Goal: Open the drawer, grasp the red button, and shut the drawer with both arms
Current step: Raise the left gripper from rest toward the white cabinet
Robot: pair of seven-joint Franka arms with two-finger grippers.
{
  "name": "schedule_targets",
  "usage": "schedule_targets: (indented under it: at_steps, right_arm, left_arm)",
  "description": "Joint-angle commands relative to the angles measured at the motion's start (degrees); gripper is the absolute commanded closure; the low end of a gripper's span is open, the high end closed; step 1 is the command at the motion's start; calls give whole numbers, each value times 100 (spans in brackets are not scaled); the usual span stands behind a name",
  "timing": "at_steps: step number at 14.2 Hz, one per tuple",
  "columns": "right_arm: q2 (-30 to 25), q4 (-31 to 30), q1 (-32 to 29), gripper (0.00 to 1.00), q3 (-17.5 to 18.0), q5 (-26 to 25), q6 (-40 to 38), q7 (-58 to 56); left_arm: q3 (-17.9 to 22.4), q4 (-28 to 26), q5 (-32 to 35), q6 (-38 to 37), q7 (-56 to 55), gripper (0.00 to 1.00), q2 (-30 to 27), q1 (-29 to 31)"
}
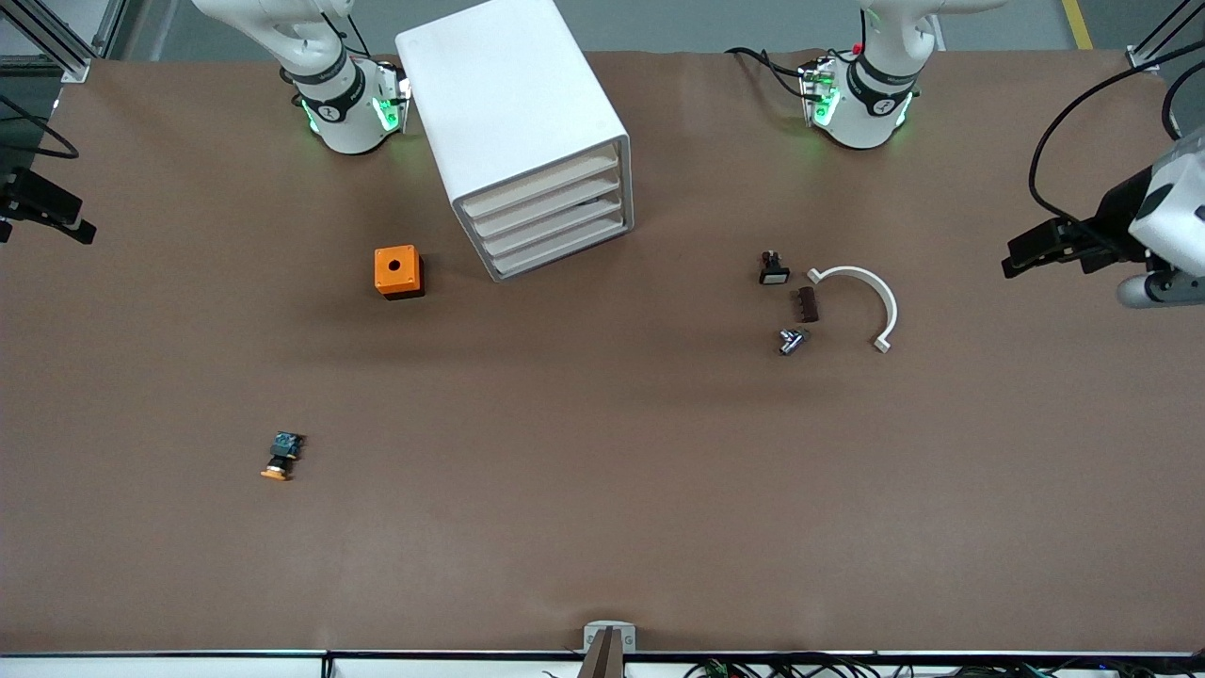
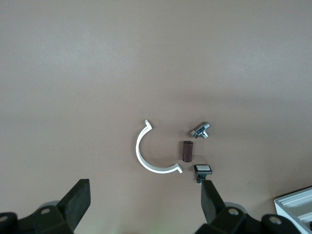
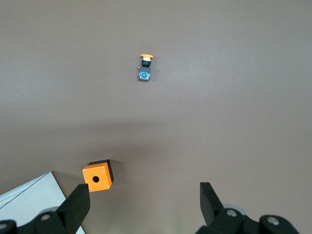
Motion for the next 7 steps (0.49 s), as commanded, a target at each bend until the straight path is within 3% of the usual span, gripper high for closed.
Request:
schedule_targets:
  at_steps: [1, 4, 7]
  right_arm:
    - [502, 116, -25, 0, 26, 8, 39, 38]
    - [609, 125, -43, 0, 26, -18, 101, -6]
    - [985, 116, -104, 0, 17, -36, 328, -50]
  left_arm:
    - [-39, 79, 76, -92, -25, 0, 310, 13]
    - [-91, 79, 67, -118, -95, 0, 688, -101]
    - [-100, 78, 41, -136, -1032, 0, 1075, -670]
